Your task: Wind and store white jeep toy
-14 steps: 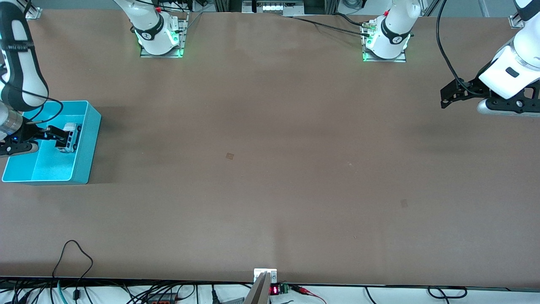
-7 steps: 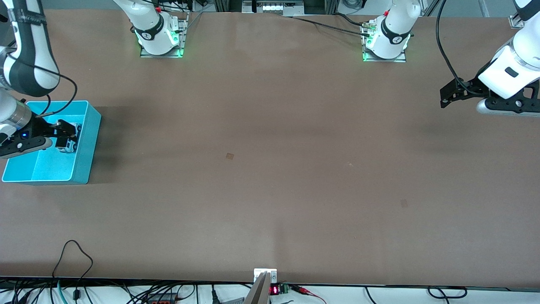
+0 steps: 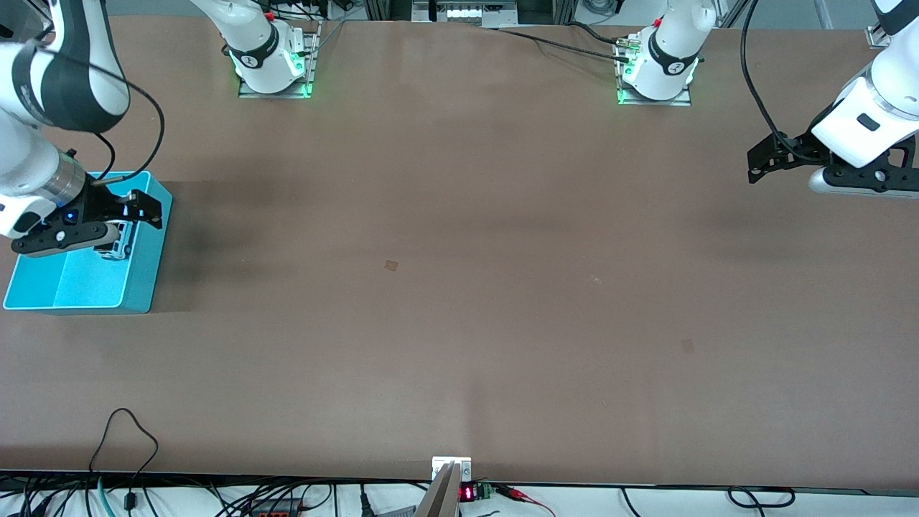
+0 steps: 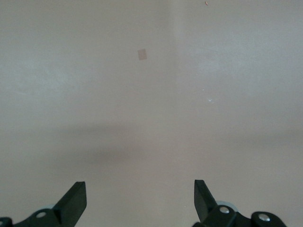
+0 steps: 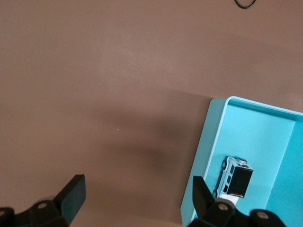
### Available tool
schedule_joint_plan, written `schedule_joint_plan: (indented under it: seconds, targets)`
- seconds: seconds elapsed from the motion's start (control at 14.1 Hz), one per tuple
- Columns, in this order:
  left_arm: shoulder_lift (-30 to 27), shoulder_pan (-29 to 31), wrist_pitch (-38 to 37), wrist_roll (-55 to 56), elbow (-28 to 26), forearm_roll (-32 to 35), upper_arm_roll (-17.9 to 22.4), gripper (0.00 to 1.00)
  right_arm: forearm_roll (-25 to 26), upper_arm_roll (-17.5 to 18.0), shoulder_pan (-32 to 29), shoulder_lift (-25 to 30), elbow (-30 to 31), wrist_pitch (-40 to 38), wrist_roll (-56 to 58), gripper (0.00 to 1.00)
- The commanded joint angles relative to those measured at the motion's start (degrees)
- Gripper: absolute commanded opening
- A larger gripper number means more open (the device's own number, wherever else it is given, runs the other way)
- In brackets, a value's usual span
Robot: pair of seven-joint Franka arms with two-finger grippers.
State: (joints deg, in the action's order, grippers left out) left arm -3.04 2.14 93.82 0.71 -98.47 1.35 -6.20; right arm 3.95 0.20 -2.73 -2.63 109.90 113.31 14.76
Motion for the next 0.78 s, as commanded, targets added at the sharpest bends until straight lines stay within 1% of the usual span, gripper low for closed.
schedule_joint_plan:
  seconds: [0.0,0.07,0.21,0.28,0.5,0.71]
  targets:
    - [0.1,0.0,-1.3,-1.2,1.3,0.1,0.0,1.0,-0.9,-0.5,1.3,1.0,-5.9,-8.1,-2.0,1.0]
    - [0.1,0.0,-1.3,-1.2,1.3,0.1,0.0,1.0,-1.2,-0.4,1.4,1.1,-8.1,-11.1,-2.2,1.0]
    - [0.1,0.0,-1.4,-1.2,1.3,0.1,0.0,1.0,-4.5,-0.5,1.5,1.1,-11.6,-14.2,-2.3,1.0]
    - [0.1,0.1,-1.4,-1.2,1.3,0.1,0.0,1.0,-5.3,-0.5,1.7,1.1,-13.1,-15.1,-2.3,1.0]
    - [0.1,0.3,-1.3,-1.2,1.3,0.1,0.0,1.0,-6.0,-0.5,1.7,0.8,-16.2,-14.6,-2.4,1.0]
    - [0.1,0.3,-1.4,-1.2,1.3,0.1,0.0,1.0,-6.8,-0.5,2.0,0.6,-17.3,-14.4,-2.3,1.0]
